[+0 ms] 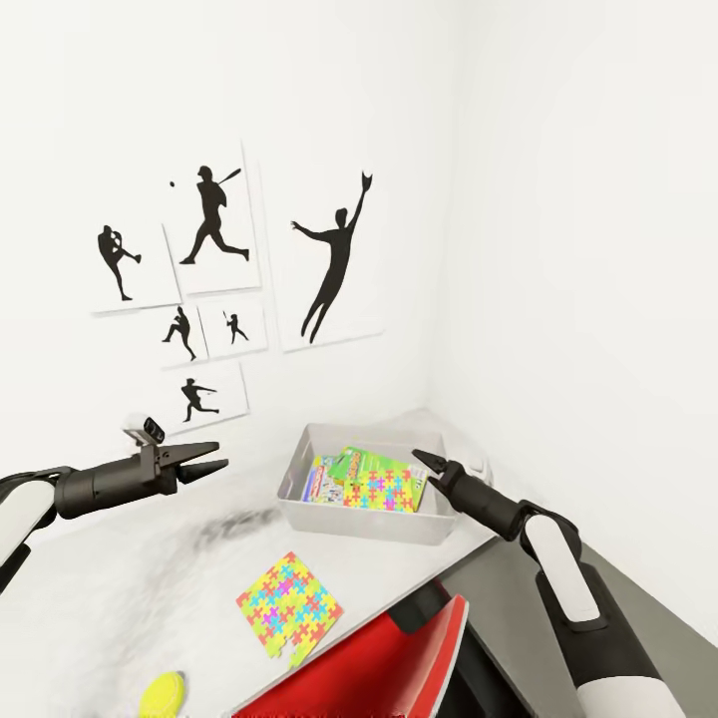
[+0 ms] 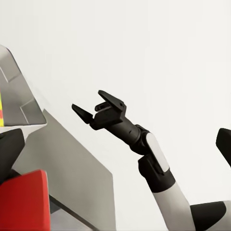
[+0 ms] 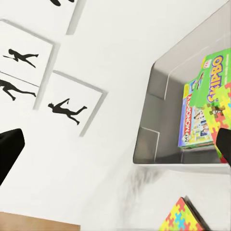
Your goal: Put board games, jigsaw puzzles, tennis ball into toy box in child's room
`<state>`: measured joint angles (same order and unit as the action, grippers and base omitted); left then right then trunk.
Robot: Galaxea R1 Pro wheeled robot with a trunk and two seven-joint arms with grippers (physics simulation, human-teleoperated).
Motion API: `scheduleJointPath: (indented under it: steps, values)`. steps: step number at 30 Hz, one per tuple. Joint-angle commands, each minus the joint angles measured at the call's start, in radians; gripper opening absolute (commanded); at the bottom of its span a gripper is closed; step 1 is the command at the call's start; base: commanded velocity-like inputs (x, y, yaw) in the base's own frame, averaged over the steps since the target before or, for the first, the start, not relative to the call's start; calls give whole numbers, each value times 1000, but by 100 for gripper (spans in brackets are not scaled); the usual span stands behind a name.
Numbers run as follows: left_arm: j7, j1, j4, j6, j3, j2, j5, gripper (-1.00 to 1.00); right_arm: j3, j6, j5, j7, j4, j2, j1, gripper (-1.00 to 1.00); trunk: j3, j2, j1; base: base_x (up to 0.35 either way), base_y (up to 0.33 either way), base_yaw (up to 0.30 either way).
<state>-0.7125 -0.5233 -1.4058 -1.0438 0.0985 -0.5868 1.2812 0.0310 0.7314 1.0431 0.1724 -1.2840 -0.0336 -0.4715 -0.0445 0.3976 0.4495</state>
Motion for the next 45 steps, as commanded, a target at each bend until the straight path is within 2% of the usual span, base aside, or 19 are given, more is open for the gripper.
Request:
scheduleJointPath:
  steps: [1, 11, 17, 33, 38, 40, 45]
  values:
    - [-4, -1, 1, -3, 1, -1, 0, 100, 2, 5, -4, 4, 0, 1, -1, 100, -2, 2, 0, -89, 21, 0]
    - [-4, -1, 2, -3, 1, -1, 0, 100, -5, 0, -5, -7, -1, 4, -1, 100, -2, 2, 0, -26, 4, 39]
    - [-4, -1, 2, -3, 1, -1, 0, 100, -47, -5, -7, -11, 0, 4, -1, 100, -2, 2, 0, -115, 0, 252]
    - [-4, -1, 2, -3, 1, -1, 0, 100, -57, -6, -8, -11, 0, 5, -1, 100, -2, 2, 0, -160, 0, 290]
    - [-4, -1, 2, -3, 1, -1, 0, 100, -64, -6, -44, -12, 0, 6, -1, 100, -2, 2, 0, -127, 0, 292]
    - [-4, -1, 2, -3, 1, -1, 0, 100, -80, -6, -68, -14, 0, 6, -1, 100, -2, 2, 0, -35, 0, 292]
    - [-4, -1, 2, -3, 1, -1, 0, 100, -110, -7, -85, -15, 1, 9, -1, 100, -2, 2, 0, -12, 0, 292]
